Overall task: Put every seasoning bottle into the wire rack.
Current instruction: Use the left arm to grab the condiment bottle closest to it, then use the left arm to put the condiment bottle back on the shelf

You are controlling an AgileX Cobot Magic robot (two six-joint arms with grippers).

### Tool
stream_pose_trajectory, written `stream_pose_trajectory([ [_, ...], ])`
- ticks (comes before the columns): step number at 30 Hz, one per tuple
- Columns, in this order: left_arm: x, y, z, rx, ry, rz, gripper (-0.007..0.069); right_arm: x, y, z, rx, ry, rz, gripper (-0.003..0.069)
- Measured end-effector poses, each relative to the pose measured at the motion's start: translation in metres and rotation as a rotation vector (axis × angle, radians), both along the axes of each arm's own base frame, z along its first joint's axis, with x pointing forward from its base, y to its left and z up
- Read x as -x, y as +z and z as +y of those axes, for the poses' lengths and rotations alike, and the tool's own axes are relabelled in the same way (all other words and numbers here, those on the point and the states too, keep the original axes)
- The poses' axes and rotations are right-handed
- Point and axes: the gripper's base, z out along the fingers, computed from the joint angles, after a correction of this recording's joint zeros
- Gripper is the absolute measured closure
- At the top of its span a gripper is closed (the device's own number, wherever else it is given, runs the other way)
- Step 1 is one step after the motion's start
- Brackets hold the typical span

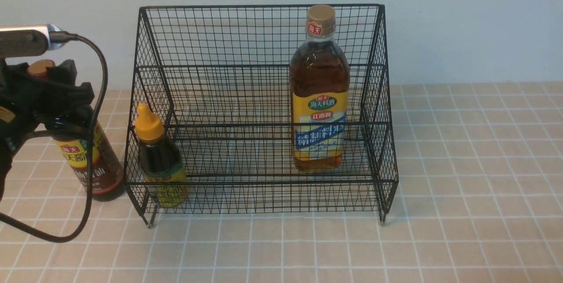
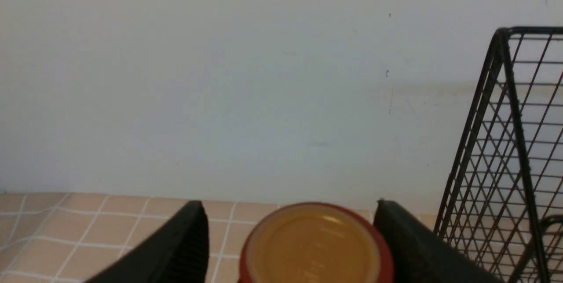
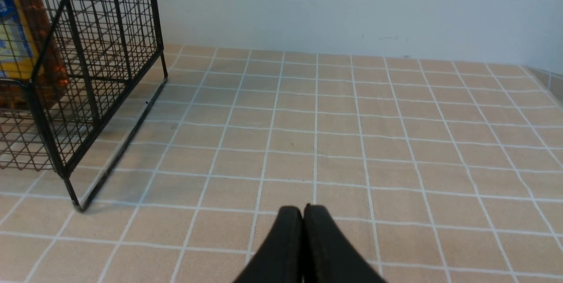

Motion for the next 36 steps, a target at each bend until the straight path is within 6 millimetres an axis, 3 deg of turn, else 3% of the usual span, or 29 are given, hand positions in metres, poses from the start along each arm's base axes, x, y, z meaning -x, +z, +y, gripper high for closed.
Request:
stream_pose_trajectory([
  [7, -0.005, -0.008, 0.000, -0.002, 0.002, 0.004, 0.0204, 0.000, 0.000, 0.000, 0.000, 0.000, 0.000, 0.0672],
  [11, -0.006, -0.009, 0.001, -0.004, 0.002, 0.001, 0.0365, 0.000, 0.000, 0.000, 0.000, 0.000, 0.000, 0.0672],
  [20, -0.004, -0.001, 0.000, 0.003, -0.001, 0.004, 0.0366, 0.000, 0.000, 0.000, 0.000, 0.000, 0.000, 0.0672],
  [26, -0.003, 0.053, -0.001, -0.021, -0.019, -0.045, 0.0366, 0.000, 0.000, 0.000, -0.013, -0.003, 0.000, 0.0672],
  [28, -0.001, 0.089, -0.002, -0.052, -0.029, -0.106, 0.0366, 0.000, 0.000, 0.000, -0.022, -0.005, 0.001, 0.0672],
  [29, -0.001, 0.092, -0.002, -0.056, -0.029, -0.112, 0.0366, 0.000, 0.000, 0.000, -0.022, -0.005, 0.001, 0.0672],
  [30, 0.001, 0.116, -0.002, -0.074, -0.033, -0.159, 0.0366, 0.000, 0.000, 0.000, -0.022, -0.005, 0.001, 0.0672],
  [32, 0.002, 0.128, -0.003, -0.084, -0.037, -0.183, 0.0367, 0.000, 0.000, 0.000, -0.022, -0.005, 0.001, 0.0672],
  [34, 0.001, 0.159, -0.009, -0.106, -0.060, -0.248, 0.0368, 0.000, 0.000, 0.000, -0.022, -0.005, 0.001, 0.0672],
  [36, 0.002, 0.173, -0.016, -0.119, -0.086, -0.276, 0.0368, 0.000, 0.000, 0.000, -0.022, -0.005, 0.001, 0.0672],
])
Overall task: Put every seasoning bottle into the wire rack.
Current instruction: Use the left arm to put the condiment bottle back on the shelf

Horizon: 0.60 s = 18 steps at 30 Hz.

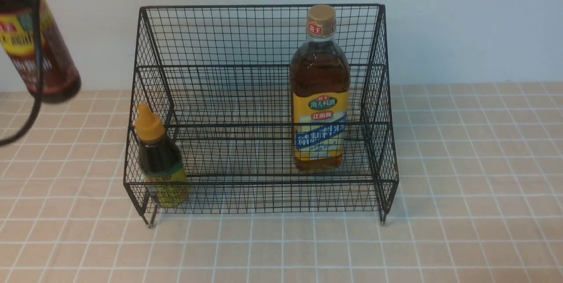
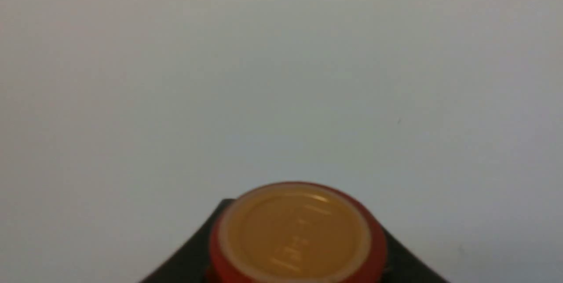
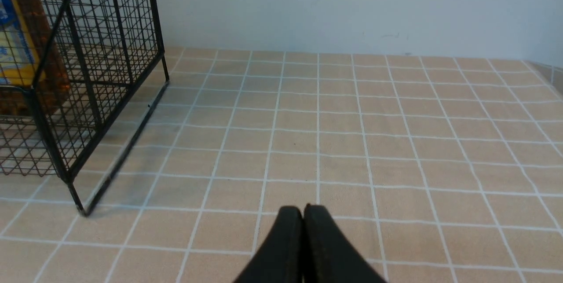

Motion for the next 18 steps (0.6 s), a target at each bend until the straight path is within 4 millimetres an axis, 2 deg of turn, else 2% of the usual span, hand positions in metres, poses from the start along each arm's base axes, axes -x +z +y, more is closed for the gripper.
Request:
stream_pose_trajectory([
  [5, 0.000, 0.040, -0.031, -0.003, -0.107, -0.087, 0.0368, 0.000, 0.000, 0.000, 0.000, 0.000, 0.000, 0.0672],
  [10, -0.015, 0.055, -0.058, 0.004, -0.188, -0.124, 0.0368, 0.000, 0.000, 0.000, 0.000, 0.000, 0.000, 0.0672],
  [15, -0.044, 0.042, -0.084, 0.002, -0.246, -0.084, 0.0368, 0.000, 0.000, 0.000, 0.000, 0.000, 0.000, 0.0672],
  [18, -0.065, 0.025, -0.095, 0.002, -0.264, -0.041, 0.0368, 0.000, 0.000, 0.000, 0.000, 0.000, 0.000, 0.0672],
])
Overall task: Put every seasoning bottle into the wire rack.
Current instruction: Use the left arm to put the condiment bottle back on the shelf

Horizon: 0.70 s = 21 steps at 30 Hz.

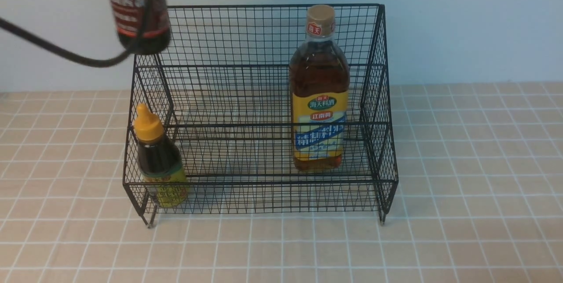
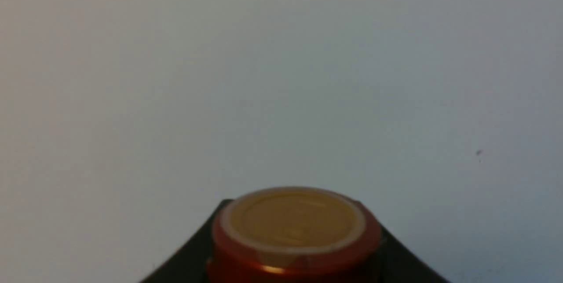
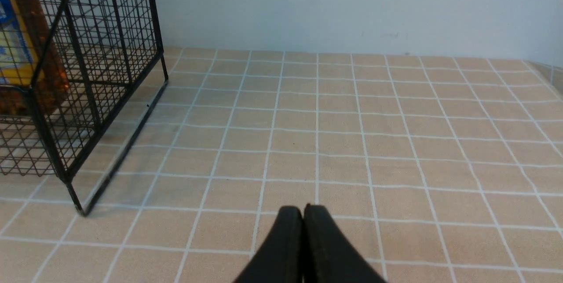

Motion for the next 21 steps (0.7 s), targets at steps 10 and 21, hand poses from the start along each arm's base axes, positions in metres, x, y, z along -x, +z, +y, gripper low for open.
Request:
stream_pose_trajectory([
  [10, -0.036, -0.041, -0.010, -0.016, 0.002, 0.062, 0.0368, 0.000, 0.000, 0.000, 0.000, 0.000, 0.000, 0.0672],
  [21, -0.046, -0.068, -0.013, -0.059, -0.007, 0.227, 0.0368, 0.000, 0.000, 0.000, 0.000, 0.000, 0.000, 0.0672],
])
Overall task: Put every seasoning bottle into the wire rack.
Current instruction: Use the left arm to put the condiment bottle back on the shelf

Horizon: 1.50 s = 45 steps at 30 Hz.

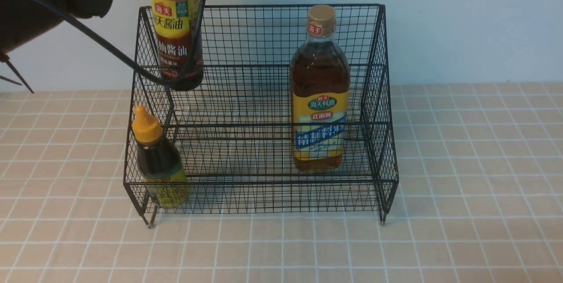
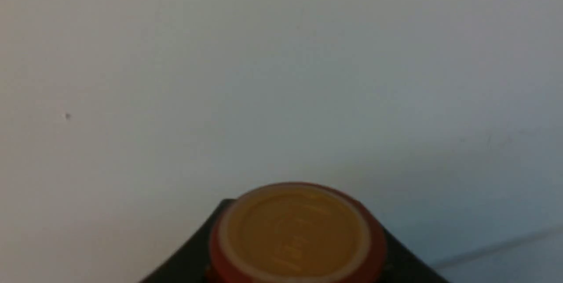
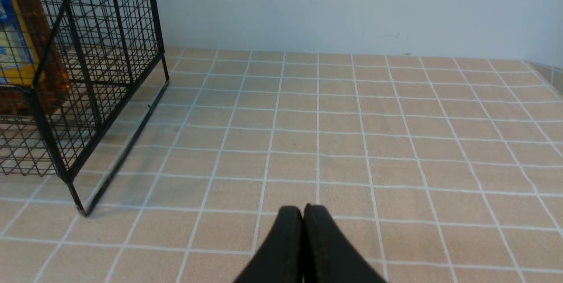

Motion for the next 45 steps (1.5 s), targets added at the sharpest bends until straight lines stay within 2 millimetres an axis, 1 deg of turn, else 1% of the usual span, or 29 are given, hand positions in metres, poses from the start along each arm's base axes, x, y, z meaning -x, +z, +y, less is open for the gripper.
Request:
stream_pose_trajectory([
  [4, -0.009, -0.028, -0.003, -0.035, -0.007, 0.147, 0.0368, 0.000, 0.000, 0.000, 0.000, 0.000, 0.000, 0.0672],
  [5, -0.009, -0.031, -0.003, -0.037, -0.008, 0.162, 0.0368, 0.000, 0.000, 0.000, 0.000, 0.000, 0.000, 0.0672],
  [6, -0.012, -0.040, -0.004, -0.046, -0.009, 0.202, 0.0368, 0.000, 0.000, 0.000, 0.000, 0.000, 0.000, 0.0672],
  [9, -0.014, -0.049, -0.005, -0.053, -0.011, 0.251, 0.0368, 0.000, 0.000, 0.000, 0.000, 0.000, 0.000, 0.0672],
  [27, -0.010, -0.056, -0.004, -0.077, -0.017, 0.345, 0.0365, 0.000, 0.000, 0.000, 0.000, 0.000, 0.000, 0.0672],
  [29, -0.009, -0.054, -0.004, -0.078, -0.017, 0.337, 0.0337, 0.000, 0.000, 0.000, 0.000, 0.000, 0.000, 0.0672],
  [32, -0.007, -0.042, -0.004, -0.069, -0.016, 0.297, 0.0291, 0.000, 0.000, 0.000, 0.000, 0.000, 0.000, 0.0672],
  [35, -0.005, -0.036, -0.002, -0.065, -0.014, 0.280, 0.0259, 0.000, 0.000, 0.000, 0.000, 0.000, 0.000, 0.0672],
  [37, -0.003, -0.032, 0.000, -0.063, -0.012, 0.270, 0.0251, 0.000, 0.000, 0.000, 0.000, 0.000, 0.000, 0.0672],
  [40, 0.002, -0.021, 0.003, -0.058, -0.008, 0.245, 0.0249, 0.000, 0.000, 0.000, 0.000, 0.000, 0.000, 0.0672],
  [45, 0.022, 0.012, 0.008, -0.038, -0.008, 0.166, 0.0249, 0.000, 0.000, 0.000, 0.000, 0.000, 0.000, 0.0672],
])
